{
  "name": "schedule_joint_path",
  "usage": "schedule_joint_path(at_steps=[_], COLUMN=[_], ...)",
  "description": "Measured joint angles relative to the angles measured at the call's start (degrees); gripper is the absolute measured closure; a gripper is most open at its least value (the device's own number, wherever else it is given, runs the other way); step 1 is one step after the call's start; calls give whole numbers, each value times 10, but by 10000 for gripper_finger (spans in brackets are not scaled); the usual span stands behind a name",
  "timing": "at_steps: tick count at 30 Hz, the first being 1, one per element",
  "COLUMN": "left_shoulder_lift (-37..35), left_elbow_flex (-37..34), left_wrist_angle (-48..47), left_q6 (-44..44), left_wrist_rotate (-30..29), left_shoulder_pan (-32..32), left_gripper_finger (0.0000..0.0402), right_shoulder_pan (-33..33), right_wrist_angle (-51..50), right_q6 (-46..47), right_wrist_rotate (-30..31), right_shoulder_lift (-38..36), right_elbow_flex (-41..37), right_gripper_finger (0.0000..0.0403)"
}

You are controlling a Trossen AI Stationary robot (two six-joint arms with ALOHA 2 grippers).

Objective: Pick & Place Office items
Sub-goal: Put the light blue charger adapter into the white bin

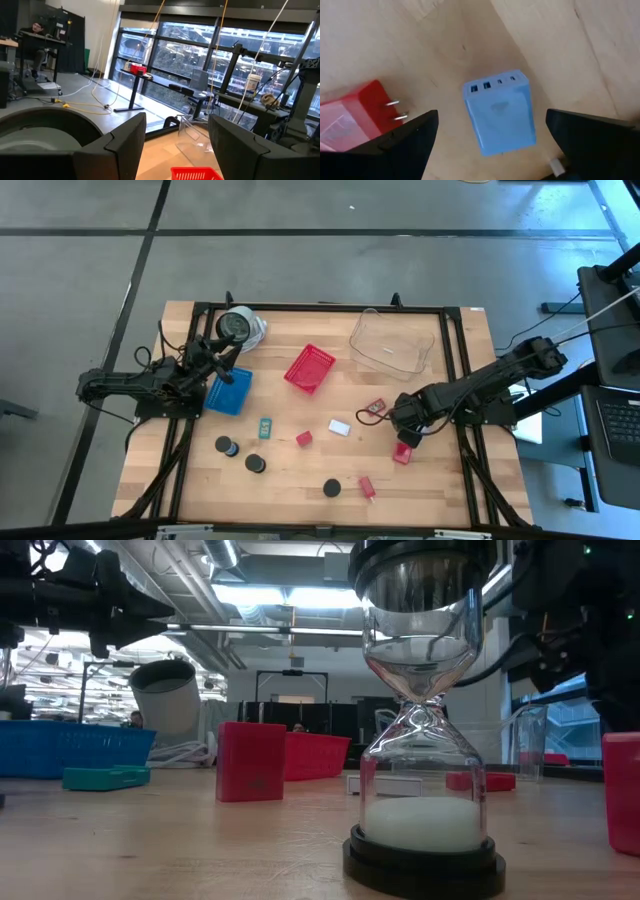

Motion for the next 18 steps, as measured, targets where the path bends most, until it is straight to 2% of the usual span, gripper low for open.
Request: schedule_joint_path(at_steps=[6, 12, 18], left_shoulder_lift=[0, 0, 0], left_elbow_flex=[0, 0, 0], left_wrist_angle=[0, 0, 0], left_q6=[-8, -9, -9], left_wrist_rotate=[0, 0, 0], left_shoulder_pan=[0, 0, 0], left_gripper_finger=[190, 190, 190], right_shoulder_pan=[0, 0, 0], right_wrist_angle=[52, 56, 56], right_q6=[-6, 9, -3], right_wrist_rotate=[-6, -27, -25], right_shoulder_lift=[0, 0, 0], right_elbow_flex=[-29, -51, -50], right_gripper_finger=[30, 32, 70])
